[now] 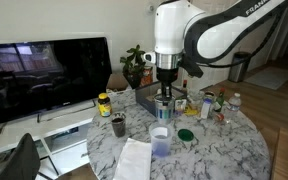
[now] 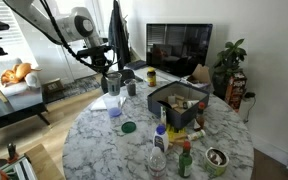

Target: Pour the contents of the silver cup into the grey box and then put the silver cup back in the plastic cup

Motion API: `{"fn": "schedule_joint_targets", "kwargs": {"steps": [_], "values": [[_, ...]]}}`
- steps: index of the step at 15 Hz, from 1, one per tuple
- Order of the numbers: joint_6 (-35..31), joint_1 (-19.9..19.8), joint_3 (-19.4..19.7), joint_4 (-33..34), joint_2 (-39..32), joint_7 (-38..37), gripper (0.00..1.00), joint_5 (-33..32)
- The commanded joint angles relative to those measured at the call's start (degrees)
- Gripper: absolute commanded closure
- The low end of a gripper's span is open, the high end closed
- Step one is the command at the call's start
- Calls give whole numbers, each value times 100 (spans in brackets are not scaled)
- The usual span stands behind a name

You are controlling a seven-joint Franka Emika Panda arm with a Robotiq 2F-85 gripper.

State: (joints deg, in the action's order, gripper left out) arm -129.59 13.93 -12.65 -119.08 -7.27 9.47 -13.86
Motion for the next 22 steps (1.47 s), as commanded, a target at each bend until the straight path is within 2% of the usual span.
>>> {"fn": "schedule_joint_targets", "kwargs": {"steps": [1, 3, 4, 8, 10, 14, 17, 22], "values": [[305, -84, 20, 17, 365, 180, 99, 54], [510, -146, 43, 138, 429, 112, 99, 321], [234, -95, 18, 101, 313, 56, 96, 80], [385, -143, 45, 168, 376, 55, 96, 200], [389, -126, 25, 162, 380, 137, 99, 186], [351, -218, 128, 553, 320, 89, 99, 124], [83, -397, 328, 1156, 158, -163, 99, 200], [-943, -722, 670, 2022, -466, -574, 99, 422]]}}
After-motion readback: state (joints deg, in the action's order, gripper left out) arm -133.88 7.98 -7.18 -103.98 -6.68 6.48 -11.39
